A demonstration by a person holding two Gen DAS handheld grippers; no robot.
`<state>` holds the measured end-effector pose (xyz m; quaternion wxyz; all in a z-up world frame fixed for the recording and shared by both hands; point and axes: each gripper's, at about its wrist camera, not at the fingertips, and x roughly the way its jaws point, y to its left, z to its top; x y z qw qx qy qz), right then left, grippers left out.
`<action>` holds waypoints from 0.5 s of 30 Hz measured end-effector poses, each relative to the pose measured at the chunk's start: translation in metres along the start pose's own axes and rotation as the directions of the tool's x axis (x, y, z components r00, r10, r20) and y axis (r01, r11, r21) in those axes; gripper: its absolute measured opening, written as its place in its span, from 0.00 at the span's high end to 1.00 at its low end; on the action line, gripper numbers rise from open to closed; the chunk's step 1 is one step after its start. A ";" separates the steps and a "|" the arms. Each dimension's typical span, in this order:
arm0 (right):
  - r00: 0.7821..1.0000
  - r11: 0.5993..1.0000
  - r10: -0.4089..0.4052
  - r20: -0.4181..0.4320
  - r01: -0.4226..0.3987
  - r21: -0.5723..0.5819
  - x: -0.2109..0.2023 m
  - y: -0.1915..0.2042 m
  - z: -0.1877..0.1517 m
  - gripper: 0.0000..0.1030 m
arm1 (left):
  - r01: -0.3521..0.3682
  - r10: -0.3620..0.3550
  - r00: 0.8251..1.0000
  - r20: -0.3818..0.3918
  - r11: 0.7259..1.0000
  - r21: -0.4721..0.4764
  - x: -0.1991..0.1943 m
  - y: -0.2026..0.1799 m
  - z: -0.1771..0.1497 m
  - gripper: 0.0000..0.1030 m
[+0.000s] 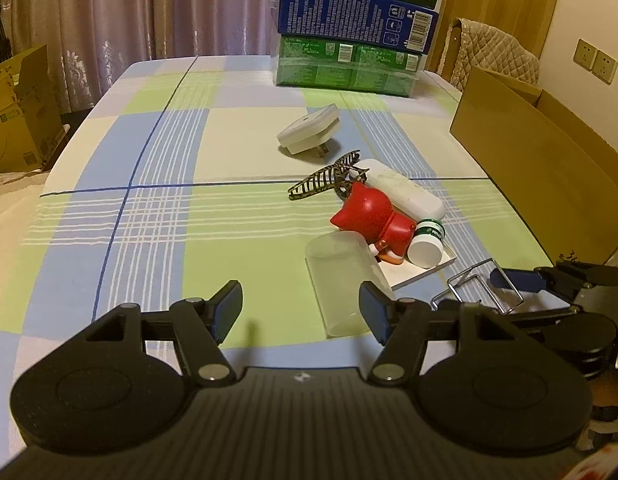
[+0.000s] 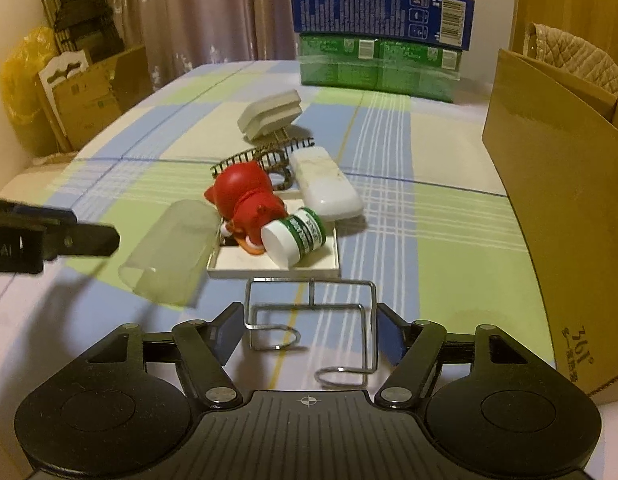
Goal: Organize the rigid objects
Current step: 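Grasp the wire rack with the right tool while the left tool grasps the clear cup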
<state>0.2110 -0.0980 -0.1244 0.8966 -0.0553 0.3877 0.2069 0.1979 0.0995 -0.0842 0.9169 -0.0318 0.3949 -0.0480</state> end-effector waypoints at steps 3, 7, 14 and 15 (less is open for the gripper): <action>1.000 1.000 0.008 0.005 -0.008 0.019 0.001 -0.002 0.002 0.33 | 0.003 -0.003 1.000 -0.004 1.000 0.002 0.002 -0.002 -0.001 0.42; 1.000 0.999 0.010 0.001 -0.010 0.033 0.005 -0.004 0.004 0.33 | 0.004 -0.004 1.000 -0.010 1.000 0.007 0.004 -0.003 -0.001 0.42; 1.000 1.000 -0.005 0.019 0.005 0.007 0.005 -0.005 0.005 0.33 | 0.001 -0.001 1.000 -0.016 1.000 0.017 0.007 -0.006 -0.002 0.41; 1.000 1.000 -0.002 0.020 0.002 0.005 0.005 -0.005 0.005 0.34 | 0.001 0.000 1.000 -0.018 1.000 0.017 0.008 -0.006 -0.002 0.41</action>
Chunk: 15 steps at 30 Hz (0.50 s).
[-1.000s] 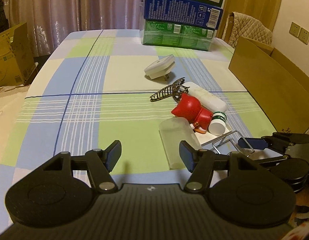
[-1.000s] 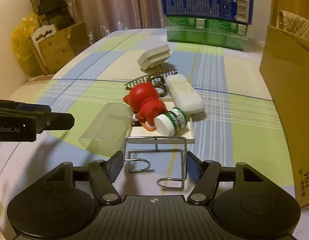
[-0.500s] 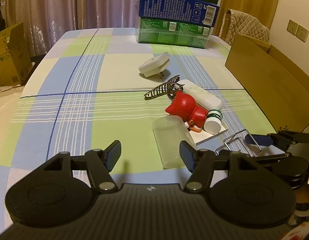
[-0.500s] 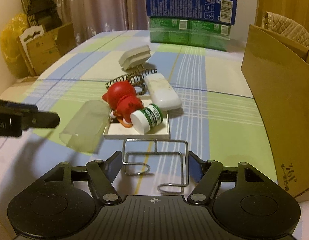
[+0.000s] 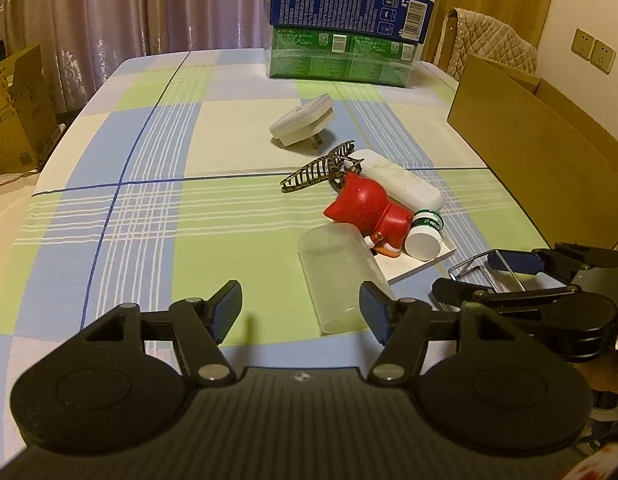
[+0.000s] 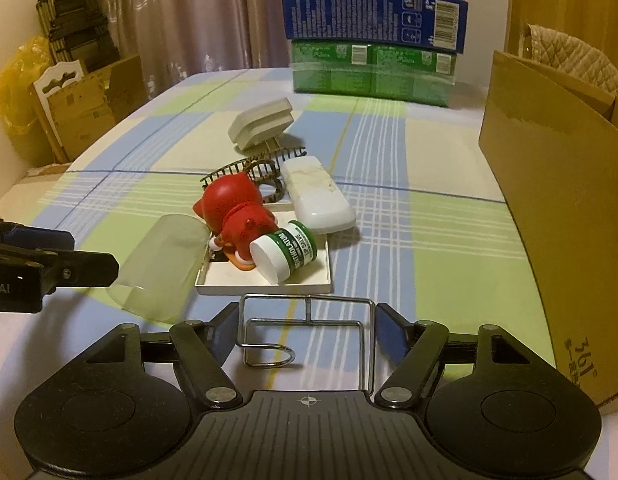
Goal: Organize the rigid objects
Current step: 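Grasp the wire rack with the right tool while the left tool grasps the clear cup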
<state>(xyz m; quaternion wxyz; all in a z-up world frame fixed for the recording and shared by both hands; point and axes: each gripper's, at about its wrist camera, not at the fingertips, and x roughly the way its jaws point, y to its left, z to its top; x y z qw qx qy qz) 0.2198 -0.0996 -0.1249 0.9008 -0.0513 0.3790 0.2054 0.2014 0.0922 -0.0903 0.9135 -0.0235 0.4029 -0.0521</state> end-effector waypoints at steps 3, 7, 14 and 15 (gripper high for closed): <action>1.000 1.000 -0.003 0.009 0.003 -0.001 -0.002 0.000 0.001 0.36 | 0.002 -0.002 1.000 -0.002 1.000 0.005 0.002 -0.002 0.000 0.41; 0.999 0.999 -0.023 0.042 0.024 -0.023 -0.010 0.003 0.004 0.36 | 0.017 -0.017 1.000 -0.002 1.000 0.014 0.004 -0.005 -0.002 0.41; 0.996 0.998 -0.061 0.065 0.061 0.000 -0.020 -0.004 0.009 0.36 | 0.050 -0.050 0.999 0.013 0.999 0.012 0.012 -0.015 0.001 0.40; 0.996 0.998 -0.067 0.065 0.066 0.004 -0.021 -0.006 0.009 0.36 | 0.057 -0.057 0.998 0.015 0.998 0.011 0.014 -0.017 0.002 0.40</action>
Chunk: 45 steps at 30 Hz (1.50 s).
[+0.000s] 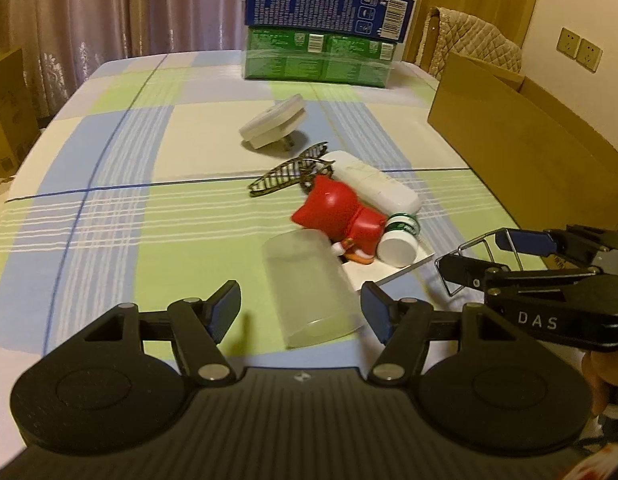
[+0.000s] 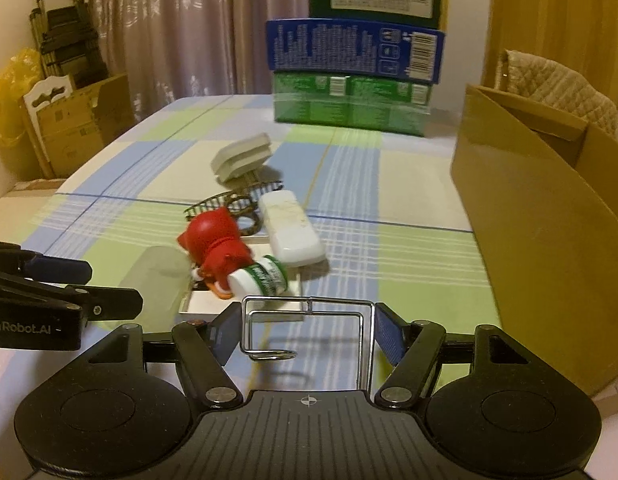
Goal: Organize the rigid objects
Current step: 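Grasp the wire rack with the right tool while the left tool grasps the clear cup, then carry the clear cup and wire rack over the cardboard box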
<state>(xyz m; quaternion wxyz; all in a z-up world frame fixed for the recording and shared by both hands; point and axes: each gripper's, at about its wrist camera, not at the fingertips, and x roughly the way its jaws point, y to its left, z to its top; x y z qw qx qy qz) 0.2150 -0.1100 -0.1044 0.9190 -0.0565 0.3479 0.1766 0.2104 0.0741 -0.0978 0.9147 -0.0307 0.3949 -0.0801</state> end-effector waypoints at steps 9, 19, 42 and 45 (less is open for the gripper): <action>1.000 0.999 -0.028 -0.010 0.028 0.033 -0.004 -0.020 -0.004 0.36 | -0.026 0.028 0.999 -0.040 0.999 0.044 0.025 -0.018 0.004 0.40; 1.000 0.999 -0.005 -0.002 0.006 0.048 -0.008 -0.022 -0.001 0.36 | -0.069 0.070 0.996 -0.064 0.998 0.013 0.032 -0.003 0.004 0.42; 0.999 0.999 0.003 0.042 -0.005 0.053 -0.020 -0.014 0.008 0.36 | -0.088 0.088 0.996 -0.028 0.996 -0.013 0.007 -0.002 0.016 0.54; 0.998 0.999 0.003 0.058 -0.006 0.052 -0.029 -0.015 0.011 0.36 | -0.072 0.072 0.997 -0.001 0.997 -0.014 -0.008 -0.008 0.019 0.54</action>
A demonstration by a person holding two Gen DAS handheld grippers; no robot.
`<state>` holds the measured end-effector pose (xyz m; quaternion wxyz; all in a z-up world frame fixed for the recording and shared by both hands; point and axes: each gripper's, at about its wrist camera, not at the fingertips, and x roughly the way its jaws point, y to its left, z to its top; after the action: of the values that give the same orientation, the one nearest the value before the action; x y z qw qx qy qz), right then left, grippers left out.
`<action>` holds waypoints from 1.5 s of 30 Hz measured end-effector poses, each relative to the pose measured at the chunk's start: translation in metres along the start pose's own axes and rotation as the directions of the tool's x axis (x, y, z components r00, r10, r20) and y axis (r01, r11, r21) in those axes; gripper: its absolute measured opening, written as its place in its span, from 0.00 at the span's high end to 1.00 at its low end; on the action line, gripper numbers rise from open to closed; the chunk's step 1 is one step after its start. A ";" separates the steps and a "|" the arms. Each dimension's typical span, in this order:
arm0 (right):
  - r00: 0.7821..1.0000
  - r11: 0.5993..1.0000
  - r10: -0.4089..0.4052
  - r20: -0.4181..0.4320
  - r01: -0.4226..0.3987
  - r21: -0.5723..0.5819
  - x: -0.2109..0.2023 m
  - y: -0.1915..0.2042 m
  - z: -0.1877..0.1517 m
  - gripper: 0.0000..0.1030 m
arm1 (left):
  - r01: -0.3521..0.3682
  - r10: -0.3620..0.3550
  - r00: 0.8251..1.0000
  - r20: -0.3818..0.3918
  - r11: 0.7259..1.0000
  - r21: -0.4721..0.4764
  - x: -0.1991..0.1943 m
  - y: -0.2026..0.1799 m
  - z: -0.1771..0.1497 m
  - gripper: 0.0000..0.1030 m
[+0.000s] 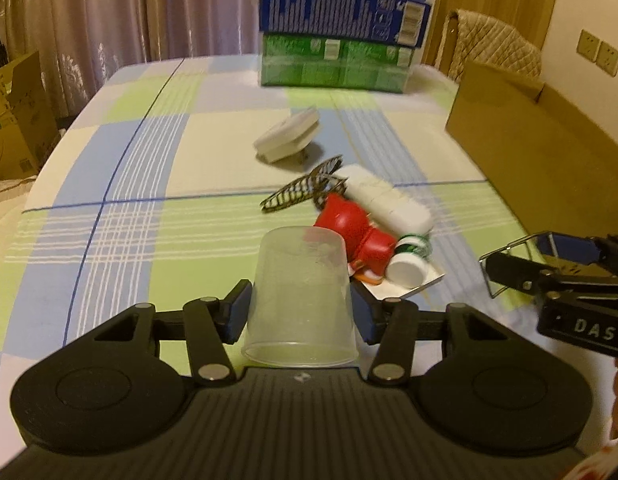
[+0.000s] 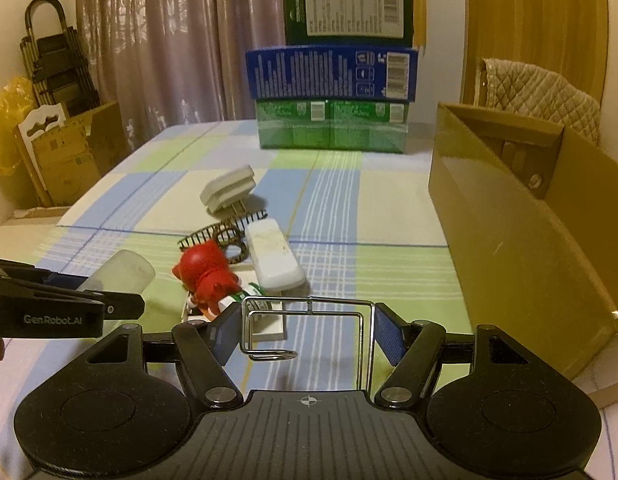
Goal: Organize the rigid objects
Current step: 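Carry the clear cup and wire rack over the cardboard box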
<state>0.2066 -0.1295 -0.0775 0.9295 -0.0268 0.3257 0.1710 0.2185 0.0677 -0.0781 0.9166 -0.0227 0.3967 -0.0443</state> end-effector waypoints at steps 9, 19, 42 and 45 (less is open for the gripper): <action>0.996 1.000 -0.008 0.091 0.007 0.007 -0.045 -0.010 0.013 0.36 | 0.008 -0.010 0.998 0.067 1.000 0.024 -0.041 -0.023 0.008 0.54; 0.982 0.994 -0.013 0.187 -0.007 0.107 -0.109 -0.045 0.044 0.36 | 0.061 -0.073 0.988 0.138 0.994 0.090 -0.082 -0.081 0.024 0.54; 0.968 0.961 -0.197 0.158 0.159 0.227 -0.166 -0.219 0.067 0.36 | 0.293 -0.328 0.938 0.115 0.923 0.249 -0.057 -0.251 0.086 0.54; 0.969 0.954 -0.202 0.142 0.162 0.253 -0.160 -0.233 0.060 0.36 | 0.304 -0.337 0.937 0.095 0.917 0.257 -0.042 -0.260 0.087 0.54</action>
<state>0.2040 -0.3872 0.0537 0.9616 0.0698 0.2615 0.0455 0.2365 -0.1864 0.0316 0.9181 0.0197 0.3152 -0.2396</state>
